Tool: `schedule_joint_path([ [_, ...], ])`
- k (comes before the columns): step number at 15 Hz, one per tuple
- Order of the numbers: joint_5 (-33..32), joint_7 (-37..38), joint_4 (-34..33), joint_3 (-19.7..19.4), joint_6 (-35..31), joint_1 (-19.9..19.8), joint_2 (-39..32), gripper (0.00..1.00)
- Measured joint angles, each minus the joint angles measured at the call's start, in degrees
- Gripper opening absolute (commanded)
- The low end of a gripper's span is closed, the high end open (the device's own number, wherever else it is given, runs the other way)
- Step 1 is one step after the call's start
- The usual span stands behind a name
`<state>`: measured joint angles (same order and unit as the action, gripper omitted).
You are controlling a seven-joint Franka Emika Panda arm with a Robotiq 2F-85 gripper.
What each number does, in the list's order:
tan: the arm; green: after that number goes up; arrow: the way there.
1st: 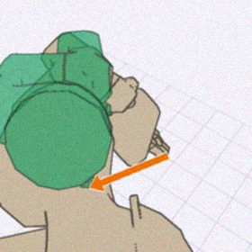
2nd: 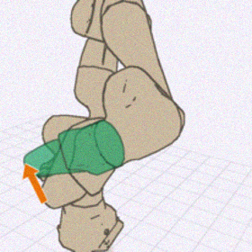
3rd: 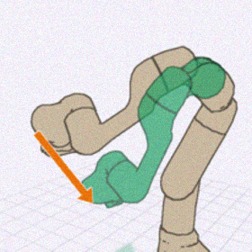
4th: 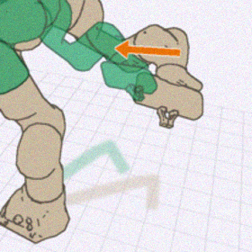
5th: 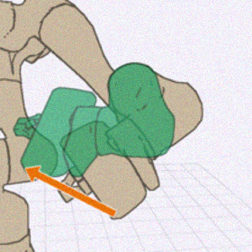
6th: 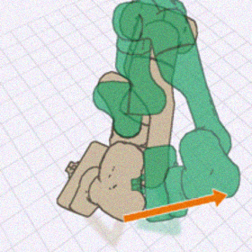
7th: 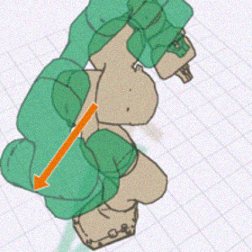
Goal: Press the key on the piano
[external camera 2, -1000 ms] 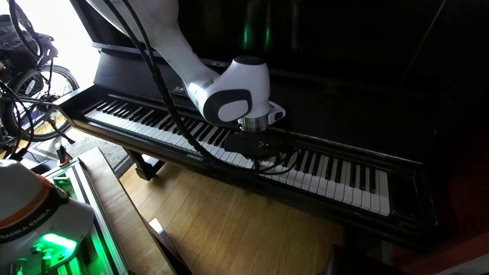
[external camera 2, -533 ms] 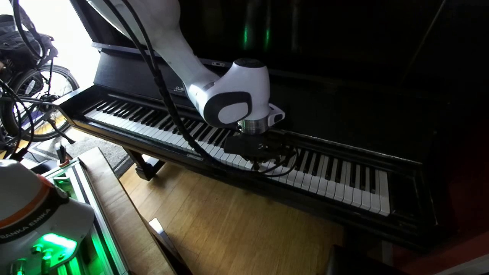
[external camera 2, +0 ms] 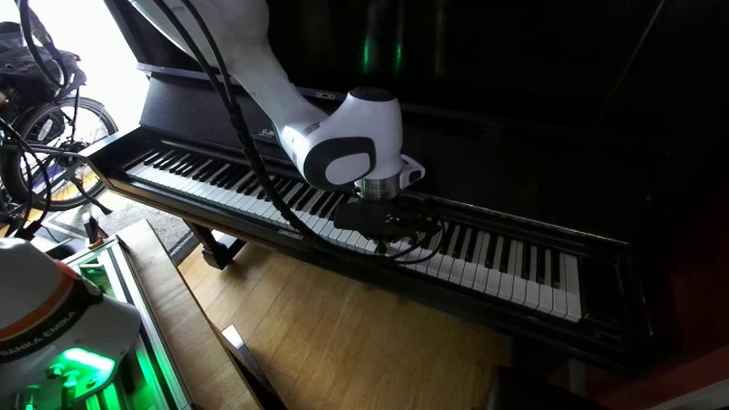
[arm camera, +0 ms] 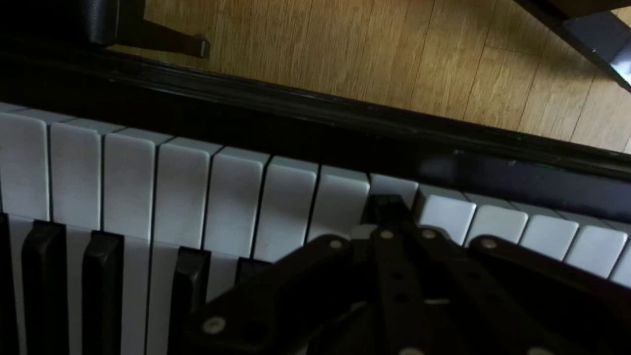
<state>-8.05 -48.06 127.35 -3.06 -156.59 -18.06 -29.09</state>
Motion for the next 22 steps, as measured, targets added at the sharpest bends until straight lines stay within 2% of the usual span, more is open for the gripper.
schedule_joint_path([
  [10,0.0,-0.1,0.0,0.4,-0.3,-0.1,1.7,0.00],
  [11,0.0,-0.1,0.1,0.4,-0.3,-0.1,2.2,0.21],
  [13,0.0,-0.1,0.1,0.4,-0.3,-0.1,3.1,0.32],
  [18,-0.1,-0.1,0.5,0.4,-0.3,0.0,5.2,0.71],
  [22,-0.1,0.1,1.6,0.4,-0.3,0.3,7.9,0.99],
])
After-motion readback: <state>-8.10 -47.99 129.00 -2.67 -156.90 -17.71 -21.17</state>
